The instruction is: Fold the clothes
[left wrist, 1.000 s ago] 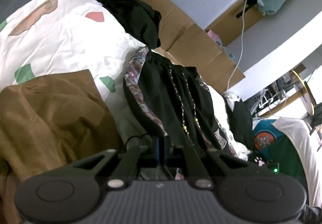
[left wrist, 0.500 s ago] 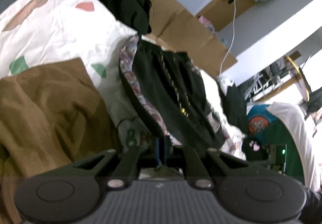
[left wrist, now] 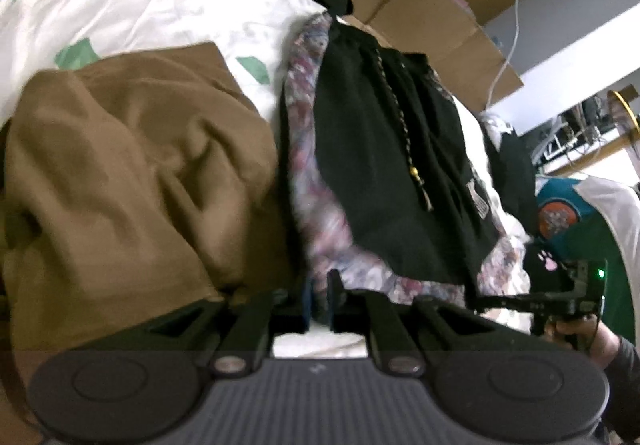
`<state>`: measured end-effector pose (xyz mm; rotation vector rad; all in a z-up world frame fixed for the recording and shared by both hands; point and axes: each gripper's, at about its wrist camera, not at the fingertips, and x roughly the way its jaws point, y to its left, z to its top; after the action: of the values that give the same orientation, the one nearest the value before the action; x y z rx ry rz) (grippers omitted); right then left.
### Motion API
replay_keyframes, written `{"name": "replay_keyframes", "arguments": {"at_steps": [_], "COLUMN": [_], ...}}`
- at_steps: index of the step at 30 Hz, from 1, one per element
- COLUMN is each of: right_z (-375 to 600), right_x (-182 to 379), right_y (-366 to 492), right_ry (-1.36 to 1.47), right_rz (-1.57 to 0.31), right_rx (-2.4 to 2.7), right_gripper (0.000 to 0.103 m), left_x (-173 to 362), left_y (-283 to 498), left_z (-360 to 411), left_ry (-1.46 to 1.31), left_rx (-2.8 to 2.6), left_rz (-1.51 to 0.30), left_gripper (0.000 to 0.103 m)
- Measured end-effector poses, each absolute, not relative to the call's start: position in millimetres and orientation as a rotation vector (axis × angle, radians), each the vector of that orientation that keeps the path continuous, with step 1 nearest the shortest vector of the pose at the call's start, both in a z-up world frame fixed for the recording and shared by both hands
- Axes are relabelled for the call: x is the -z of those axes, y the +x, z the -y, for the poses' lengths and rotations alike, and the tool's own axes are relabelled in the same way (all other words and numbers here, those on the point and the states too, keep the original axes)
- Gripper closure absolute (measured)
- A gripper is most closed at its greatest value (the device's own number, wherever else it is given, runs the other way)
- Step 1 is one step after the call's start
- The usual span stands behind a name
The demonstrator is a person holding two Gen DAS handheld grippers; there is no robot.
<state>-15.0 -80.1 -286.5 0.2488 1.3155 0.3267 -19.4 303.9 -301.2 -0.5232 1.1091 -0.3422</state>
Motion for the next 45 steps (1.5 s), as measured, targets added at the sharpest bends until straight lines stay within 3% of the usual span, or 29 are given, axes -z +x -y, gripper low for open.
{"name": "replay_keyframes", "arguments": {"at_steps": [4,9,12,17,19,22,25,26,27,28,45], "right_z": [80.3,75.5,70.6,63.5,60.0,58.1,58.8,59.2,59.4,59.4,79.2], "right_x": [283.4,287.1,290.1,299.6,306.8,320.1,328.6,330.1,330.3,329.4,307.4], "right_y": [-15.9,-15.2,-15.7,-14.3,-14.4,-16.2,-18.3,-19.4,-21.0,-22.5,-20.7], "right_ry": [0.262,0.269,0.277,0.307,0.318,0.344,0.369,0.381,0.390,0.386,0.345], "right_rz": [-1.309,-1.321,-1.328,-1.357,-1.380,-1.427,-1.446,-1.446,-1.443,-1.440,-1.416], "right_rx": [-0.319,-0.314,-0.307,-0.307,-0.306,-0.293,-0.286,-0.298,-0.319,-0.333,-0.437], "right_gripper": [0.091,0.076,0.069,0.067,0.067,0.067,0.070,0.075,0.094,0.099,0.100], "left_x": [297.0,311.3,320.1,333.7,340.8,347.1,352.3,354.8,356.5,356.6,315.3], "left_y": [-13.9,-6.4,-2.7,3.7,6.2,6.6,4.8,4.0,3.5,2.2,-6.1], "left_z": [-310.2,-293.8,-279.7,-271.2,-268.1,-264.3,-261.3,-261.1,-261.9,-263.6,-283.3], "left_ry": [-0.520,-0.467,-0.407,-0.371,-0.355,-0.329,-0.323,-0.323,-0.329,-0.345,-0.370], "left_rx": [0.311,0.304,0.314,0.301,0.289,0.285,0.290,0.288,0.287,0.290,0.354], "left_rz": [-1.094,-1.126,-1.152,-1.189,-1.215,-1.240,-1.261,-1.274,-1.285,-1.287,-1.240], "left_gripper": [0.086,0.059,0.053,0.048,0.040,0.039,0.050,0.074,0.096,0.096,0.097]}}
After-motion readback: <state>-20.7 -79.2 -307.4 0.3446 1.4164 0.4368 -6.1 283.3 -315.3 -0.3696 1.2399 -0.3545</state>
